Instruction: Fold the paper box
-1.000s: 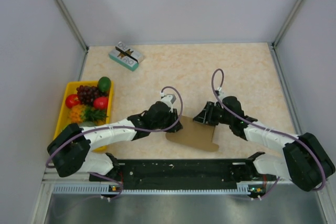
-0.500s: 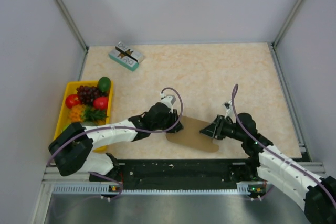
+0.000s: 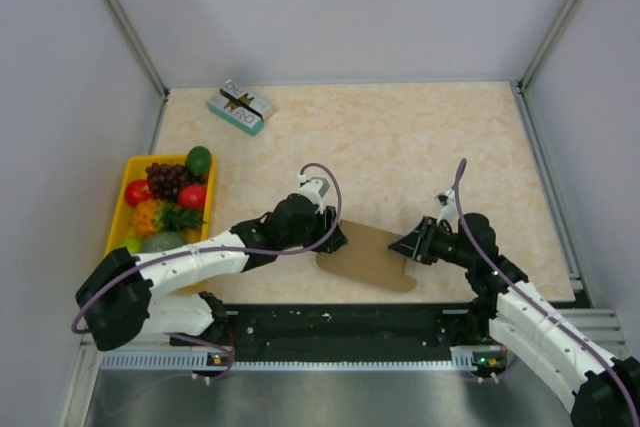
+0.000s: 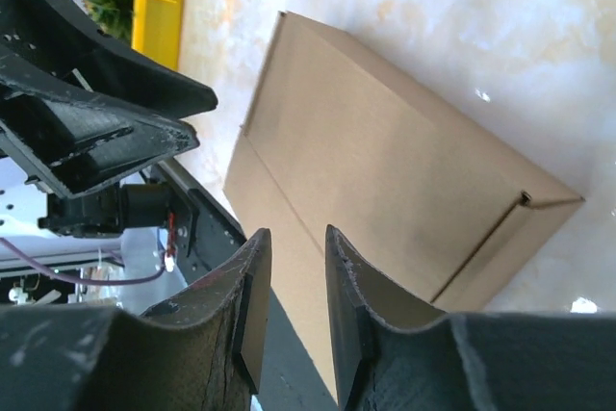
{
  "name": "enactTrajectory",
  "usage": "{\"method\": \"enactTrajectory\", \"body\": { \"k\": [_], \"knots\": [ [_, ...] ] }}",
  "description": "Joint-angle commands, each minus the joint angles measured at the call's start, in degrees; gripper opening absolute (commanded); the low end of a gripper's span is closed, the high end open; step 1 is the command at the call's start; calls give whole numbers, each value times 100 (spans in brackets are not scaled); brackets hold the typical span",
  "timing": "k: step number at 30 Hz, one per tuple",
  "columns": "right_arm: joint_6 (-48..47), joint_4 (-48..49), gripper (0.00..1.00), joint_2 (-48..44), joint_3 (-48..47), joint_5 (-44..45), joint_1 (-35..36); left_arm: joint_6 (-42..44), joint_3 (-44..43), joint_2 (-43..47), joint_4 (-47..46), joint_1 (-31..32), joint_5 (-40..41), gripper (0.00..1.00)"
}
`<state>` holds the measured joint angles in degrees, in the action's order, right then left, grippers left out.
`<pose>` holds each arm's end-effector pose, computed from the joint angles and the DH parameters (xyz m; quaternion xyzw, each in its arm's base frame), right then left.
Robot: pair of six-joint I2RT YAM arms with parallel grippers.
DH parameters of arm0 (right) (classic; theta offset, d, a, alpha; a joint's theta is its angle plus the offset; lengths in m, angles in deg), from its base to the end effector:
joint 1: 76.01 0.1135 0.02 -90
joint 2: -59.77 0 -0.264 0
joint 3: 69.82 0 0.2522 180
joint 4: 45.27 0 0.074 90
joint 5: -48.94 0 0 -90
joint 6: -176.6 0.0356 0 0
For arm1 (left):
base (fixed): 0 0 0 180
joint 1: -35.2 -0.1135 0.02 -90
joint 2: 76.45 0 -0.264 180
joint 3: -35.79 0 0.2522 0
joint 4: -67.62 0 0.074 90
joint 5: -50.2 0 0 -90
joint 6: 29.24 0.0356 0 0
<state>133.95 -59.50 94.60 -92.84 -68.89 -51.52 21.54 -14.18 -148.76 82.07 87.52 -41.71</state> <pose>0.1250 0.0752 0.1664 0.0383 0.8323 0.4668 0.2967 0.1585 -0.2071 0.2035 0.1094 0.8873 -0.3312 0.3017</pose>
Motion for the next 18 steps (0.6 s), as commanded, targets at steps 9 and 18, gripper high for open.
{"method": "enactTrajectory", "body": {
  "k": [9, 18],
  "knots": [
    [-200, -2016, 43, -635, -629, 585, -155, 749, -132, 930, 643, -502, 332, 64],
    [-490, -3231, 63, -521, -1219, 920, -155, 961, 70, 377, -242, -679, -607, 75]
  ]
}}
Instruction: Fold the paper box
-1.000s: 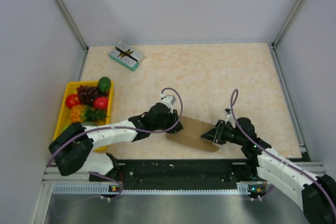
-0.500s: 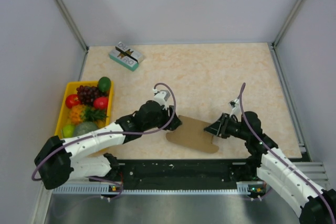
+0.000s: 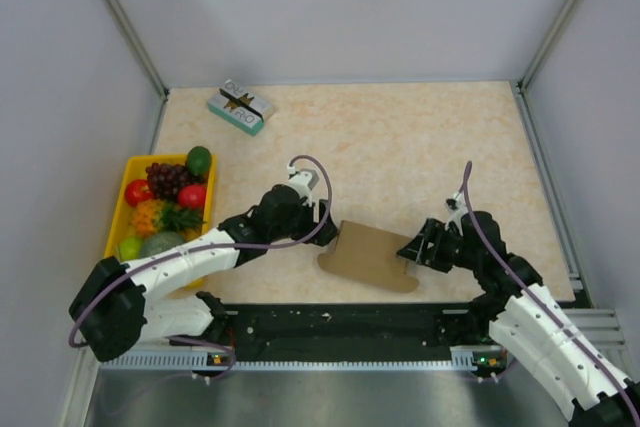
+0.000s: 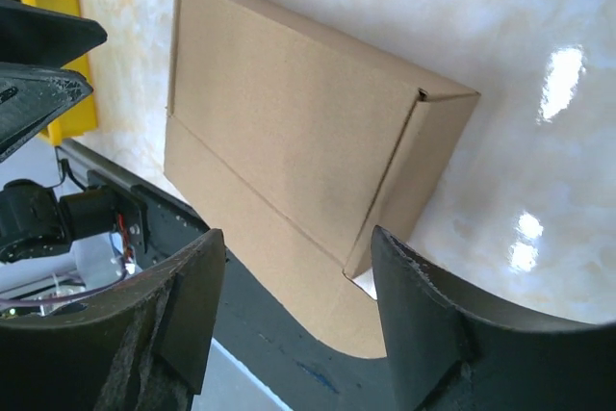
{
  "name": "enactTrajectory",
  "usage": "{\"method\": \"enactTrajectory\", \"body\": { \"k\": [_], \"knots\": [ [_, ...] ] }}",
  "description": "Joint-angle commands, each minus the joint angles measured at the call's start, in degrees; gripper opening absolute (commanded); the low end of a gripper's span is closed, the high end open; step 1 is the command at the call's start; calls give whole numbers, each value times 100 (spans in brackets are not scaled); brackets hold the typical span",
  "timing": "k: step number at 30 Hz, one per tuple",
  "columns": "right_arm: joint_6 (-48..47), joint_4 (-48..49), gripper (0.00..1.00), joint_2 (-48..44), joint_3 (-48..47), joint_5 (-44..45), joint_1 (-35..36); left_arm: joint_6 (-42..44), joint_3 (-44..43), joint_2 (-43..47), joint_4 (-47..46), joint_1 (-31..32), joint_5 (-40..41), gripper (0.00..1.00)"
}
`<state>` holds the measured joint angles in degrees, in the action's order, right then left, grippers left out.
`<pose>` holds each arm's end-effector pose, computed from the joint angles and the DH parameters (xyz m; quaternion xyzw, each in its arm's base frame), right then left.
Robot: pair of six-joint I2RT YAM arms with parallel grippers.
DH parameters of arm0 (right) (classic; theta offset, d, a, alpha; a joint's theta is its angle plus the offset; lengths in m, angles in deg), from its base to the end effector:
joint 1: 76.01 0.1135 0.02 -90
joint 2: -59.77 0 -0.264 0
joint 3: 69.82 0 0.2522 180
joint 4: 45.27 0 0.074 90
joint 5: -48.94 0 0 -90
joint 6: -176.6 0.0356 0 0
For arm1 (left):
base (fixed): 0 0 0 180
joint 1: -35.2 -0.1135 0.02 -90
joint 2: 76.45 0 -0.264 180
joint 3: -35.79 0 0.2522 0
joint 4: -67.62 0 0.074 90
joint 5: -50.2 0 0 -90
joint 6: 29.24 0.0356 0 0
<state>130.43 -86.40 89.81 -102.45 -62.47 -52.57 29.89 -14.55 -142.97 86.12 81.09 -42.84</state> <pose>0.1115 0.0625 0.1903 0.0773 0.8855 0.3756 0.2625 0.1706 -0.1787 0.2230 0.1279 0.8762 -0.3065 0.3492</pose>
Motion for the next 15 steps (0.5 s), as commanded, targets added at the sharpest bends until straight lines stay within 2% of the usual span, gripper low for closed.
{"method": "enactTrajectory", "body": {
  "k": [1, 5, 9, 15],
  "knots": [
    [-130, -610, 63, -86, -327, 339, -42, 73, 116, -360, -727, -27, -591, 75],
    [-33, -822, 64, -113, -284, 656, -42, -68, -7, -774, -789, -36, -1022, 73],
    [-6, -183, 64, 212, 23, 331, 28, -313, 212, -941, -1132, -27, -1163, 73],
    [-7, 592, 62, 590, 288, 357, 301, -533, 493, -898, -1361, -27, -1277, 73]
  ]
}}
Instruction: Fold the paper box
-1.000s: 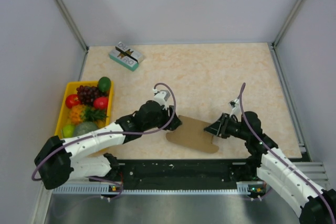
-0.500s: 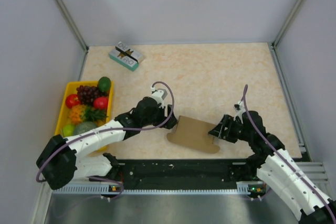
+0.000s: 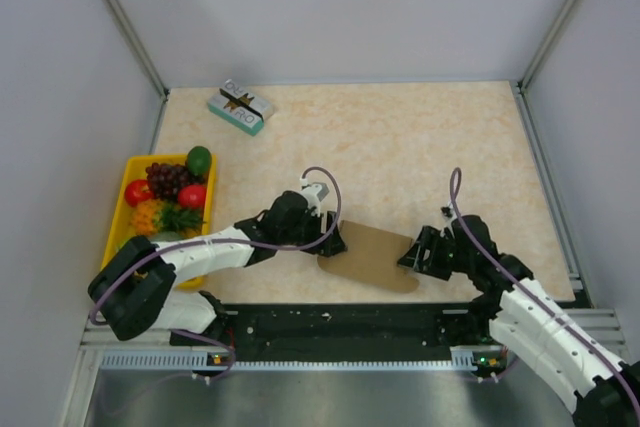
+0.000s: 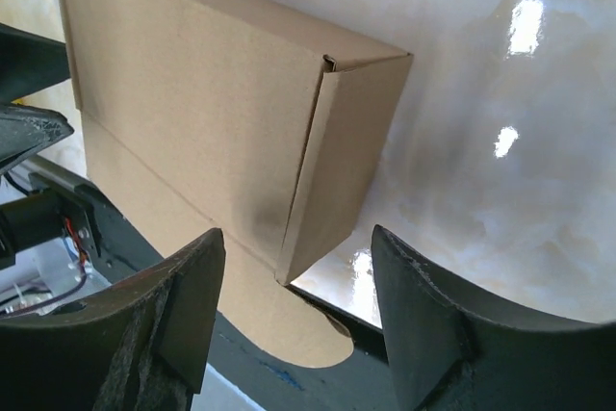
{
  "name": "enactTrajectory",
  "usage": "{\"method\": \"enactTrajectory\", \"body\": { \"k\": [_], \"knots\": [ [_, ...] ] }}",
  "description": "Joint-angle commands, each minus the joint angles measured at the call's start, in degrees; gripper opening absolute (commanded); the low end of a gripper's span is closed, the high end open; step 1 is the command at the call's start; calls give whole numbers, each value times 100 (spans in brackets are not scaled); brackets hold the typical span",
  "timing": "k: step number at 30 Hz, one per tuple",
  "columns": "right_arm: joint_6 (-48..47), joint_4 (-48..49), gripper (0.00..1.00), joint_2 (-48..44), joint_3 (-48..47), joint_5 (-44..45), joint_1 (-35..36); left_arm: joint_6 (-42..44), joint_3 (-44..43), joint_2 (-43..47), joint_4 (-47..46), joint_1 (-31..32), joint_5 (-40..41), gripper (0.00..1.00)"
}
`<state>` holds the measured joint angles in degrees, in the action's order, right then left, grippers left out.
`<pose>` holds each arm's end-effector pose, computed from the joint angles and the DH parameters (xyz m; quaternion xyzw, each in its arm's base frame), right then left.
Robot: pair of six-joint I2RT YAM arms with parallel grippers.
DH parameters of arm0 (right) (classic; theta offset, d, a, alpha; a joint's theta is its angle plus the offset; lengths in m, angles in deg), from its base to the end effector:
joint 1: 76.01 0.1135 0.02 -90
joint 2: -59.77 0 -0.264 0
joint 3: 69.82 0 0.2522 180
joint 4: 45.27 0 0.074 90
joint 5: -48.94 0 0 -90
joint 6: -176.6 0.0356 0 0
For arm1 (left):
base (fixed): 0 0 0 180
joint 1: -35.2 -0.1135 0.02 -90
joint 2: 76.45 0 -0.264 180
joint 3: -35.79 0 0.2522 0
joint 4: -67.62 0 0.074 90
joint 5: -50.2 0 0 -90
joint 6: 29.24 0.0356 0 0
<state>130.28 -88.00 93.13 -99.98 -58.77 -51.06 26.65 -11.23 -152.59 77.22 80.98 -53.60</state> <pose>0.1100 0.0631 0.1671 0.0921 0.9131 0.3268 0.2257 0.1765 -0.1935 0.1792 0.1427 0.8851 -0.3588 0.2598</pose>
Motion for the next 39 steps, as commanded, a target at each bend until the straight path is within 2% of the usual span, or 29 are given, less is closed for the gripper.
{"method": "enactTrajectory", "body": {
  "k": [1, 5, 10, 13, 17, 21, 24, 29, 31, 32, 34, 36, 37, 39],
  "knots": [
    [87, 1153, 62, 345, 84, -30, 246, -228, 196, 81, -480, -16, -210, 72],
    [246, 1981, 59, 1065, -29, -136, 597, -377, 433, 345, -524, -16, -88, 72],
    [229, 2545, 59, 1831, -266, -399, 687, -386, 557, 1144, 160, -16, 448, 73],
    [-16, 2265, 60, 1849, -416, -303, 687, -351, 487, 1636, 764, -25, 938, 75],
    [-342, 1677, 61, 1507, -443, 83, 687, -430, 522, 2164, 1093, -34, 1213, 77],
    [-589, 1263, 63, 1217, -521, 312, 757, -579, 749, 2454, 1041, -34, 1205, 78],
    [-606, 1210, 63, 1374, -635, 172, 810, -693, 1013, 2464, 655, -34, 1161, 79],
    [-729, 1069, 64, 1304, -619, 365, 819, -1017, 1023, 2472, 505, -25, 608, 79],
    [-738, 1060, 64, 1365, -627, 304, 819, -1168, 1242, 2717, 31, -17, 371, 83],
    [-747, 1060, 64, 1435, -645, 243, 819, -1290, 1338, 2953, -118, -8, 256, 89],
    [-721, 1095, 64, 1664, -732, 129, 827, -1291, 1585, 3157, -374, -8, 150, 92],
    [-721, 1139, 64, 1796, -811, 102, 845, -1090, 1516, 3280, -296, -25, 281, 96],
    [-729, 1139, 64, 1892, -812, 102, 854, -959, 1393, 3263, 70, -43, 343, 96],
    [-747, 1218, 64, 1945, -794, 128, 871, -607, 982, 2976, 327, -78, 431, 98]
  ]
}}
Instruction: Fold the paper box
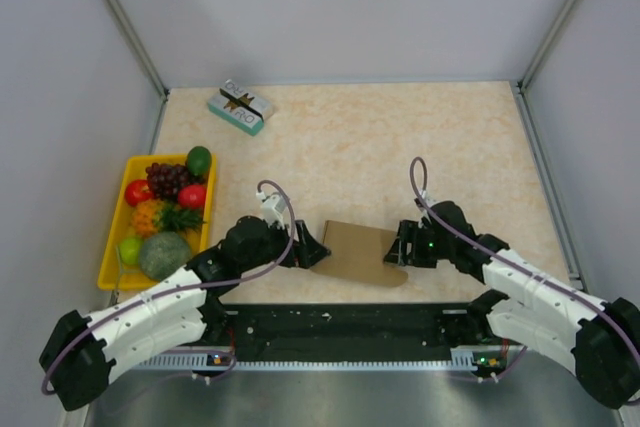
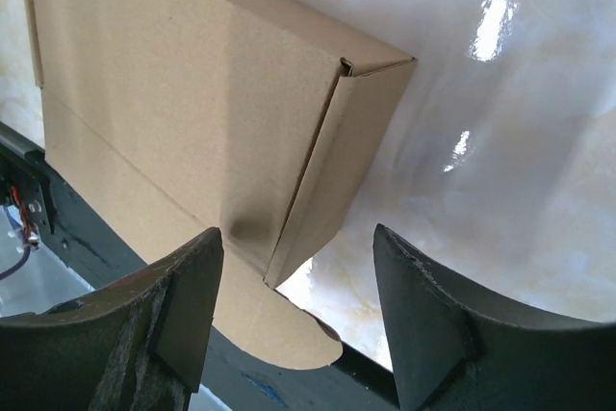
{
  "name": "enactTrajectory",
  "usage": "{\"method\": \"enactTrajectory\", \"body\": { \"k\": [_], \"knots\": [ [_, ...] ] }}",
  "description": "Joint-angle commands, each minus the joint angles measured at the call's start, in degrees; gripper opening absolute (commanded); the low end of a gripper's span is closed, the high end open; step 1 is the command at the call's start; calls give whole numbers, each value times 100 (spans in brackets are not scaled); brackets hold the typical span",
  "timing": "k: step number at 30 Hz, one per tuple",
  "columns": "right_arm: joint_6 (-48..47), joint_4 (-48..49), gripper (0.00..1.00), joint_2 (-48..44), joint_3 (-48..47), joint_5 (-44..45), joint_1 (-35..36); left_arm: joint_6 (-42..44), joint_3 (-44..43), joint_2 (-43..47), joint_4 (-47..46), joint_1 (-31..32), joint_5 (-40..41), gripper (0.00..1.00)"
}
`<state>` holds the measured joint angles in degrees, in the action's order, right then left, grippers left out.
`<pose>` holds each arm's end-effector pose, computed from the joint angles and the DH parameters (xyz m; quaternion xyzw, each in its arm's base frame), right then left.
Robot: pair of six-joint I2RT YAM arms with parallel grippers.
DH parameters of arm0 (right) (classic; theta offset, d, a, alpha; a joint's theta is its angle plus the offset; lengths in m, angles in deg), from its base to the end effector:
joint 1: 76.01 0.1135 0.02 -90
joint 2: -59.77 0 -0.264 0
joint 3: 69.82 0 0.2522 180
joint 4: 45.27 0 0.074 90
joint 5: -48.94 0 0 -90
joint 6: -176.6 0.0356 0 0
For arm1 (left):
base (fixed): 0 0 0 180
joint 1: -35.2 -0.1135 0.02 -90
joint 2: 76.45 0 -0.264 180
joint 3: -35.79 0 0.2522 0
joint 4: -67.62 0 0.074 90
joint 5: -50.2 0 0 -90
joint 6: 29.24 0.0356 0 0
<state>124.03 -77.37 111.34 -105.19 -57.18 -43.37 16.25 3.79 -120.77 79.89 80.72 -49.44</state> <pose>0.1379 0.1001 0.1692 -0.0112 0.9266 0.3096 0.2133 0.1196 -0.1303 0.1987 0.0528 0.8381 -0.4308 0.3306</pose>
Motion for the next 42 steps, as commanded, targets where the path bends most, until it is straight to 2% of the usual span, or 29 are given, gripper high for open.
{"method": "enactTrajectory", "body": {
  "k": [1, 5, 11, 14, 18, 20, 21, 22, 24, 25, 29, 30, 33, 34, 36, 37, 39, 40, 42],
  "knots": [
    [-131, 191, 64, 125, -257, 29, 119, 513, -662, -366, 288, -104, -2, 98],
    [-105, 463, 64, 99, -212, 100, 163, 873, -1251, -1296, 308, -289, -195, 97],
    [71, 1122, 64, 546, -335, -233, 207, 848, -1252, -2010, -26, -377, -213, 94],
    [80, 1455, 64, 783, -563, -409, 207, 743, -1217, -2186, -52, -386, -457, 92],
    [124, 2001, 64, 1503, -1019, -962, 199, 409, -1042, -2143, -534, -386, -1046, 89],
    [63, 1889, 64, 1619, -1239, -1112, 207, 294, -928, -1837, -528, -386, -1048, 89],
    [-285, 1522, 64, 1663, -1363, -1060, 207, 303, -944, -1670, -362, -386, -708, 90],
    [-541, 918, 64, 1628, -1538, -399, 225, 346, -979, -1485, 266, -394, -470, 91],
    [-1208, -381, 65, 1479, -1925, 666, 435, 557, -1102, -835, 920, -386, 75, 93],
    [-1360, -624, 66, 1287, -1987, 1542, 540, 619, -1129, -581, 1410, -394, 608, 94],
    [-1747, -1328, 69, 891, -2399, 2418, 1155, 733, -1147, 876, 2213, -403, 1526, 97],
    [-1948, -1390, 71, 829, -2471, 2603, 1609, 716, -1112, 1116, 2267, -403, 1614, 97],
    [-2641, -1435, 73, 793, -2655, 3272, 2384, 619, -1050, 1846, 2417, -394, 1607, 98],
    [-2844, -1391, 73, 819, -2691, 3743, 3066, 541, -1041, 1969, 2461, -403, 1580, 98],
    [-3606, -1260, 73, 977, -2726, 4638, 3790, 496, -1032, 2234, 2522, -403, 1458, 98],
    [-3916, -1181, 73, 1073, -2709, 4923, 4481, 418, -1041, 2321, 2540, -403, 1440, 98],
    [-4643, -777, 73, 1327, -2525, 5650, 5004, 347, -1050, 2392, 2532, -403, 1440, 98],
    [-4840, -671, 73, 1407, -2454, 5838, 5398, 277, -1059, 2462, 2540, -403, 1474, 98],
    [-5182, -328, 73, 1679, -2261, 6180, 5717, 110, -1085, 2524, 2776, -403, 1797, 98]
  ]
}}
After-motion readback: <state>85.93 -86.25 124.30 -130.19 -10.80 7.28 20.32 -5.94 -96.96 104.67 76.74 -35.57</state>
